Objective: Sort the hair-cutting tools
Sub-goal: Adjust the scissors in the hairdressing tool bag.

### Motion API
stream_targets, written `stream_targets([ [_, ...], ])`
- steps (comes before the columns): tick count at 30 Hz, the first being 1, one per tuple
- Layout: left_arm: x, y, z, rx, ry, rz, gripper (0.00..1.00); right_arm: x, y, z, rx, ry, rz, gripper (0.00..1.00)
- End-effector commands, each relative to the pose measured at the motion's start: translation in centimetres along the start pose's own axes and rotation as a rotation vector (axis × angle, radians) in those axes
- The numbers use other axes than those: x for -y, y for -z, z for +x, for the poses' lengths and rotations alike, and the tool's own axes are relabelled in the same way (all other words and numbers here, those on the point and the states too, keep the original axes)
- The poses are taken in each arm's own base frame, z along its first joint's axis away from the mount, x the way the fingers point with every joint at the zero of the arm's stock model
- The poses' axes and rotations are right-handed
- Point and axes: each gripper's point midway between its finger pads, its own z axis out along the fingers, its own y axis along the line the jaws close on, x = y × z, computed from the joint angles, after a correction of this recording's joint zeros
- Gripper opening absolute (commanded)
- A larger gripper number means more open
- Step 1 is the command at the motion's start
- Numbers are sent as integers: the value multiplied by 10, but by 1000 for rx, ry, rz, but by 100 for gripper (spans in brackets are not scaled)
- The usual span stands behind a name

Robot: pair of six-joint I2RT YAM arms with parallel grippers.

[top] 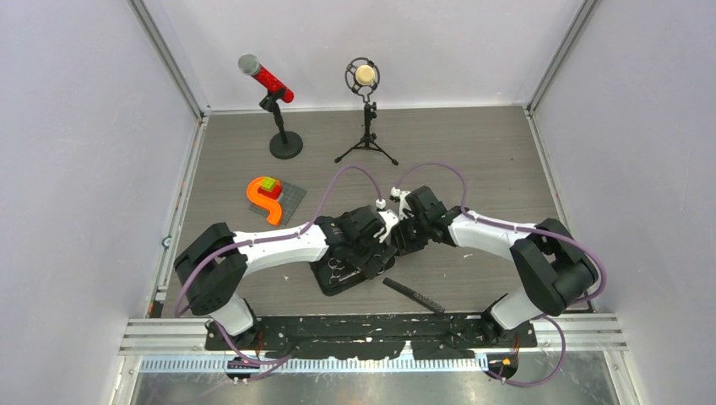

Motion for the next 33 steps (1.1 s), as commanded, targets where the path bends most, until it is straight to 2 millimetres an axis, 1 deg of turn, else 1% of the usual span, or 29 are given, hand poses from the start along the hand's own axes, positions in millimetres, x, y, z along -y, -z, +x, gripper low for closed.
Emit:
stream_targets([
  [1, 5, 0, -21, 70, -14, 13, 92, -17, 12, -15, 77, 4, -74, 35],
  [7, 3, 0, -19, 78, -8, 4, 87, -27, 30, -27, 137, 8, -96, 37],
  [9, 2, 0, -19, 81, -10, 2, 85, -29, 30, -27, 132, 3, -101, 37],
  [12, 3, -3, -20, 76, -15, 4, 84, -28, 22, -24, 112, -9, -104, 37],
  [15, 4, -7, -21, 72, -17, 6, 84, -27, 9, -17, 80, -21, -109, 38],
  [19, -1, -12, -19, 63, -25, -17, 84, -27, -3, -10, 50, -35, -119, 38],
  [23, -5, -18, -20, 58, -20, -40, 85, -16, -12, 1, 15, -51, -78, 37],
  [25, -8, -21, -20, 55, -11, -57, 85, -11, -15, 8, -1, -57, -56, 33],
  [27, -10, -23, -20, 61, 7, -67, 85, -7, -16, 14, -11, -61, -41, 21],
  [28, -11, -24, -21, 65, 15, -67, 84, -6, -16, 15, -14, -61, -38, 18],
  [29, -12, -25, -21, 68, 23, -69, 84, -4, -16, 18, -19, -62, -33, 12],
  [31, -15, -26, -21, 69, 34, -81, 83, -3, -16, 21, -24, -62, -31, 6],
  [33, -19, -28, -21, 66, 51, -106, 80, -3, -16, 22, -27, -59, -31, 5],
])
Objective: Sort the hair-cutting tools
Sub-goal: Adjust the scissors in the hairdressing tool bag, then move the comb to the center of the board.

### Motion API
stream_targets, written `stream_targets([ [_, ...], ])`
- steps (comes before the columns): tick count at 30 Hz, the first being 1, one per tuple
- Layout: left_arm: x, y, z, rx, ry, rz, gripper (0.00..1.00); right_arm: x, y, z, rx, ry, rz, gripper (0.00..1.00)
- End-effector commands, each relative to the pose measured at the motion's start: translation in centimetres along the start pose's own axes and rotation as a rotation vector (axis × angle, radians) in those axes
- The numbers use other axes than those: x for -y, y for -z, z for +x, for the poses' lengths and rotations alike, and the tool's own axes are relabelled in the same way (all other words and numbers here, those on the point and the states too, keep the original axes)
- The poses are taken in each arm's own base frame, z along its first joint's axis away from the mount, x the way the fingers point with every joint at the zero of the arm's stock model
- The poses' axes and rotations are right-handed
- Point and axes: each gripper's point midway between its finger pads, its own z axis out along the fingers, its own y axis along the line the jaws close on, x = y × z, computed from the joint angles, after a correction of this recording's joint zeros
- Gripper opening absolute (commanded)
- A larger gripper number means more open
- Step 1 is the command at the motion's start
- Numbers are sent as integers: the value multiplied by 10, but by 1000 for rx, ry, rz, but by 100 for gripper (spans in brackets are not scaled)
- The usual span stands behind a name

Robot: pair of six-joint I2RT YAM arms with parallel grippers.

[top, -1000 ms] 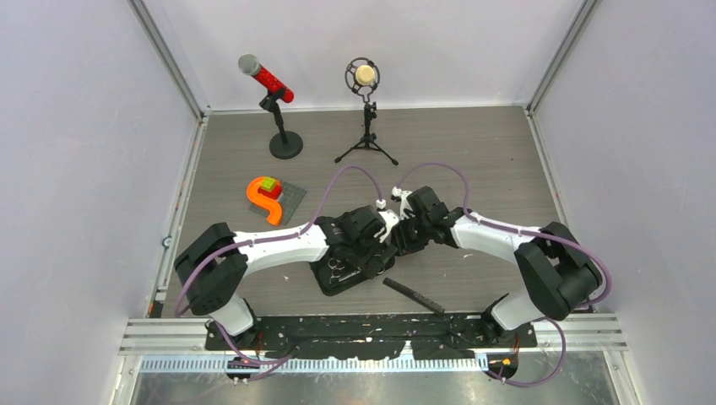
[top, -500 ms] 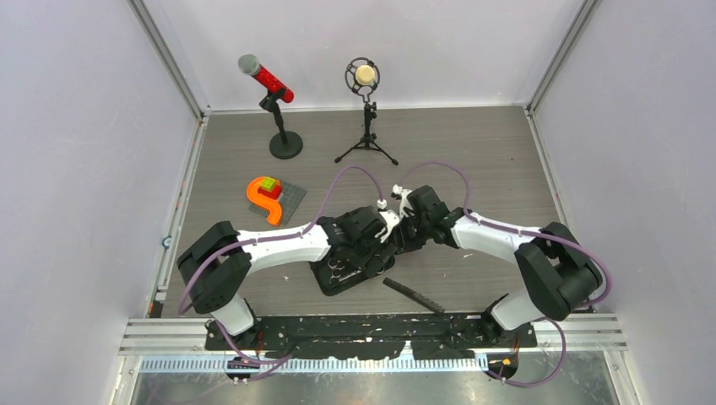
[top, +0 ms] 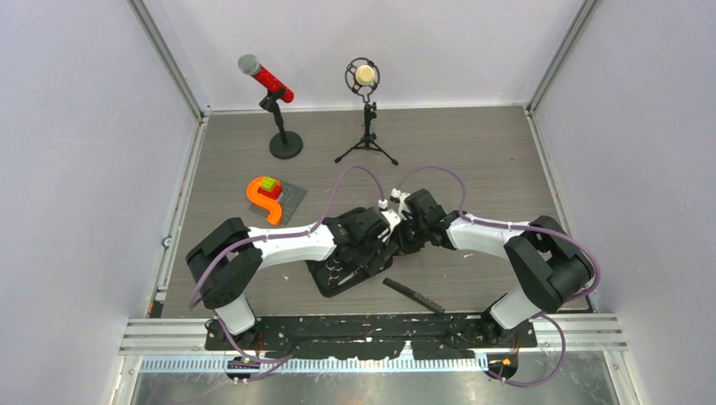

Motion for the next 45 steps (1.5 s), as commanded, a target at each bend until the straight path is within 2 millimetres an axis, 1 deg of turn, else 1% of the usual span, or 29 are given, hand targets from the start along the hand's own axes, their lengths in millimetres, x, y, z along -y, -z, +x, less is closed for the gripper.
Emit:
stream_targets([
  [1, -13, -7, -18, 60, 54, -74, 78, 6, -4, 20, -52, -1, 16, 5],
  [6, -28, -6, -12, 59, 104, -131, 73, 7, -4, 21, -55, 5, 21, 5],
  [10, -32, -6, -3, 34, 111, -152, 71, 9, -4, 22, -58, 8, 27, 5],
  [13, -30, -3, -2, 34, 116, -136, 74, 6, -3, 16, -45, 22, 21, 5],
  [16, -30, 9, -11, 69, 122, -129, 82, -1, 7, 2, -20, 51, 17, 6],
  [18, -31, 21, -21, 99, 130, -125, 87, -8, 17, -18, 14, 94, 24, 12],
  [19, -32, 27, -25, 114, 138, -122, 88, -8, 21, -23, 25, 104, 38, 19],
  [20, -33, 34, -30, 131, 149, -119, 90, -11, 30, -29, 33, 121, 46, 23],
  [21, -35, 43, -34, 154, 161, -115, 92, -12, 37, -35, 53, 132, 61, 31],
  [22, -38, 51, -37, 172, 177, -112, 93, -11, 44, -35, 42, 139, 78, 34],
  [23, -41, 59, -40, 189, 197, -109, 94, -11, 51, -38, 57, 146, 94, 41],
  [24, -44, 71, -43, 214, 226, -104, 95, -8, 56, -31, 30, 147, 111, 44],
  [25, -49, 80, -44, 228, 252, -103, 96, -8, 62, -30, 30, 151, 122, 50],
  [26, -54, 90, -44, 244, 279, -102, 97, -4, 66, -20, -2, 146, 143, 53],
  [27, -62, 99, -42, 257, 314, -109, 99, -7, 71, -15, -9, 155, 144, 57],
  [28, -65, 109, -41, 268, 337, -108, 99, -3, 74, -2, -47, 151, 164, 59],
  [29, -71, 119, -39, 284, 363, -111, 100, -7, 76, 5, -62, 165, 161, 62],
  [30, -78, 128, -35, 294, 388, -120, 100, -4, 79, 18, -100, 156, 180, 64],
  [31, -86, 137, -31, 305, 412, -130, 100, -10, 80, 25, -114, 175, 174, 66],
  [32, -96, 146, -25, 311, 446, -151, 100, -8, 82, 36, -145, 173, 187, 67],
  [33, -104, 154, -19, 314, 472, -163, 100, -14, 82, 43, -159, 192, 181, 68],
  [34, -109, 161, -11, 311, 496, -169, 100, -12, 83, 51, -181, 192, 195, 69],
  [35, -114, 167, -4, 316, 516, -172, 100, -16, 83, 60, -208, 215, 195, 69],
  [37, -123, 178, 8, 329, 560, -177, 100, -18, 80, 73, -252, 247, 203, 70],
  [38, -125, 182, 14, 334, 575, -175, 100, -21, 79, 78, -266, 273, 208, 71],
  [40, -129, 192, 25, 358, 596, -179, 100, -19, 73, 87, -306, 295, 237, 71],
  [41, -130, 195, 30, 363, 601, -183, 100, -18, 71, 88, -308, 299, 251, 71],
  [42, -131, 198, 35, 370, 604, -192, 100, -17, 67, 92, -328, 309, 260, 71],
  [45, -132, 203, 47, 372, 600, -209, 100, -22, 56, 94, -333, 323, 255, 70],
])
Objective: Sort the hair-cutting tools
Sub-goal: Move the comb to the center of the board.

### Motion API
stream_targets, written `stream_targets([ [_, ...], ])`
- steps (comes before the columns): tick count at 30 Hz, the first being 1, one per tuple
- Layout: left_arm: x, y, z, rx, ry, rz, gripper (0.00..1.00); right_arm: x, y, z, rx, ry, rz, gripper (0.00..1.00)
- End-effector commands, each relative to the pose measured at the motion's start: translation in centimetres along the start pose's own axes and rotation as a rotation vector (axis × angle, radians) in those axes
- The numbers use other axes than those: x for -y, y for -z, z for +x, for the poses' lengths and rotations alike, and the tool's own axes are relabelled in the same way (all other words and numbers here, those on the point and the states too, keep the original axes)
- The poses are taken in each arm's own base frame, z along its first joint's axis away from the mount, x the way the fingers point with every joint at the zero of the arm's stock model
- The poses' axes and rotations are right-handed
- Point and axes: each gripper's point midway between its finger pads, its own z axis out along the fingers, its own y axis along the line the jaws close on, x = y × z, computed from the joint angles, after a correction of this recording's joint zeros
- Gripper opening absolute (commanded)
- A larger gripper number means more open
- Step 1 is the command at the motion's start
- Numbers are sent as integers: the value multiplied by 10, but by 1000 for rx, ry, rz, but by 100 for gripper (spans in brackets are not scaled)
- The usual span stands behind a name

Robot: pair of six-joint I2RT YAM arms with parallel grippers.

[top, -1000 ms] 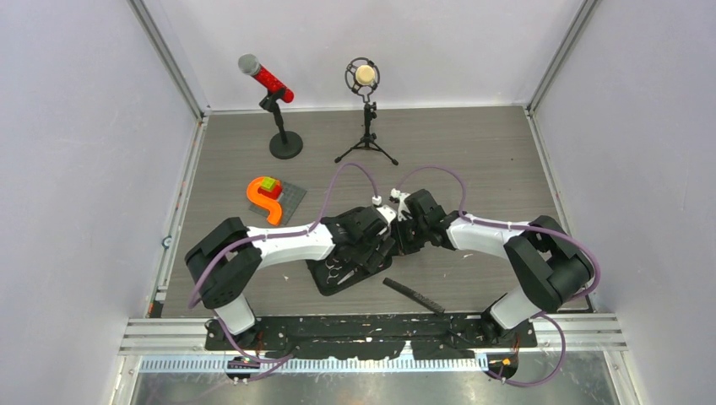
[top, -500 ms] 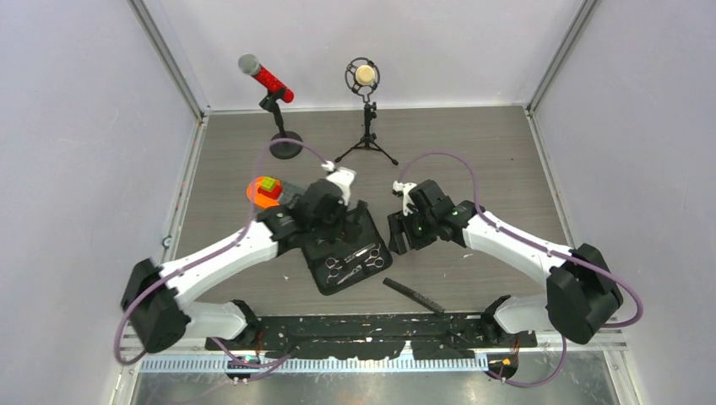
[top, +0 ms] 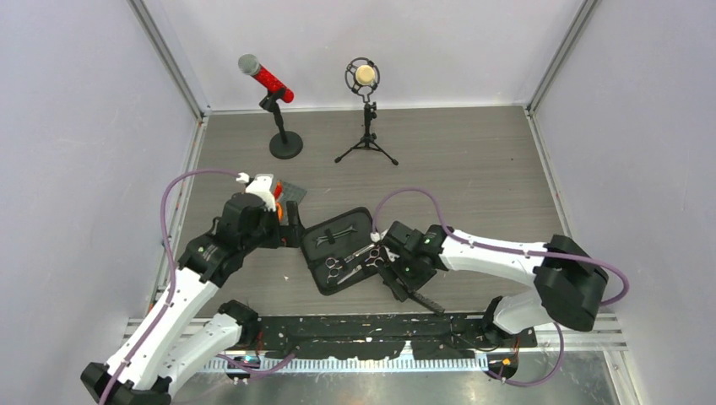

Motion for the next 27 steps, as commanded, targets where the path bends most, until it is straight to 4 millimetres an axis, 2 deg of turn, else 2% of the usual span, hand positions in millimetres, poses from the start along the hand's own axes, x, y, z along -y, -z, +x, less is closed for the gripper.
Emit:
stream_targets([
  [1, -7, 12, 16, -30, -10, 8, 100, 0, -12, -1, -18, -3, 47, 70],
  [5, -13, 14, 21, -21, -22, -5, 100, 2, -28, 1, -38, -20, 69, 65],
  [7, -14, 14, 23, -23, -25, -6, 100, 10, -34, 3, -45, -40, 111, 58],
  [8, -14, 14, 24, -25, -26, -6, 100, 15, -37, 5, -53, -52, 137, 51],
  [11, -14, 12, 26, -32, -29, -8, 100, 32, -40, 6, -55, -93, 215, 43],
  [17, -13, 9, 28, -36, -28, -1, 99, 70, -30, -7, 18, -232, 303, 16],
  [19, -11, 8, 28, -37, -20, 11, 98, 87, -24, -17, 55, -286, 325, 11],
  [23, -1, 3, 32, -48, 17, 59, 96, 107, -13, -37, 117, -339, 345, 6],
  [27, 10, -7, 45, -107, 63, 113, 95, 114, -5, -55, 172, -353, 324, 5],
])
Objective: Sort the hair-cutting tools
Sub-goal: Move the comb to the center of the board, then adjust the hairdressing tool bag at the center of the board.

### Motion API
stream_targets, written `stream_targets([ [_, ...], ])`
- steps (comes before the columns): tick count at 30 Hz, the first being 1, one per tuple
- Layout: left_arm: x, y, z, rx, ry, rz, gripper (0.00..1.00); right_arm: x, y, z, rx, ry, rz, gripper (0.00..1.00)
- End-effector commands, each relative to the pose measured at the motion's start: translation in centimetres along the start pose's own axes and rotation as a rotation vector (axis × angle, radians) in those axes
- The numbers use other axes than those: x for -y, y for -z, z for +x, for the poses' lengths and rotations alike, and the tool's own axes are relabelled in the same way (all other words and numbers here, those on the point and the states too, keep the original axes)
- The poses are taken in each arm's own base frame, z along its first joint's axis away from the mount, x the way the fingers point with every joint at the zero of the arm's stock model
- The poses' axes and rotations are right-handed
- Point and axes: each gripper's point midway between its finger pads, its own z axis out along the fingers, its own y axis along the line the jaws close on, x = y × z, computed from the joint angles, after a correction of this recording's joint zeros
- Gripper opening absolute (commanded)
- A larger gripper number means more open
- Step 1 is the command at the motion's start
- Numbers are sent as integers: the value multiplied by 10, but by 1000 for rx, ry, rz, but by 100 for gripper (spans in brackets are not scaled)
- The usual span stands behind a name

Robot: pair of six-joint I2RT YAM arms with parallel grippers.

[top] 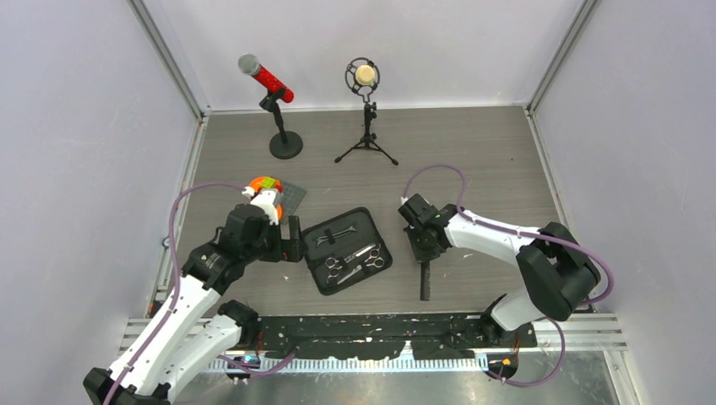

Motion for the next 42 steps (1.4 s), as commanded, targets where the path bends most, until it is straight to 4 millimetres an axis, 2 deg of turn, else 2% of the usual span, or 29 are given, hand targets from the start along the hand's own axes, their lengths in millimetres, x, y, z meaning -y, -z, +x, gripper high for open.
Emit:
stream_targets([
  [1, 16, -13, 7, -40, 64, 83, 95, 16, 4, -33, 108, 2, 59, 5],
  [4, 19, -25, 18, -88, 94, 95, 96, 12, 15, -44, 142, -10, 27, 6],
  [7, 16, -36, 20, -99, 101, 76, 97, 0, 25, -48, 169, -40, -47, 15],
  [9, 16, -41, 13, -103, 83, 61, 98, -14, 30, -46, 186, -66, -136, 26],
  [11, 18, -44, -5, -100, 44, 48, 99, -34, 37, -44, 200, -82, -236, 32],
  [15, 22, -67, -38, -145, -59, 22, 100, -73, 46, -38, 213, -52, -340, 36],
  [18, 27, -89, -57, -214, -107, 12, 100, -95, 44, -30, 188, -21, -370, 36],
  [22, 39, -122, -66, -278, -114, 61, 99, -120, 37, -15, 148, 14, -422, 36],
  [25, 40, -140, -63, -315, -115, 69, 97, -127, 26, -3, 103, 26, -445, 36],
  [29, 43, -153, -47, -377, -87, 98, 95, -131, 17, -5, 93, 35, -454, 36],
  [33, 46, -155, -27, -412, -32, 125, 90, -132, 6, -20, 101, 16, -460, 36],
  [35, 48, -152, -17, -430, 4, 137, 88, -127, -1, -36, 124, -14, -450, 36],
  [42, 58, -133, 9, -432, 148, 202, 73, -101, -16, -109, 219, -46, -400, 36],
])
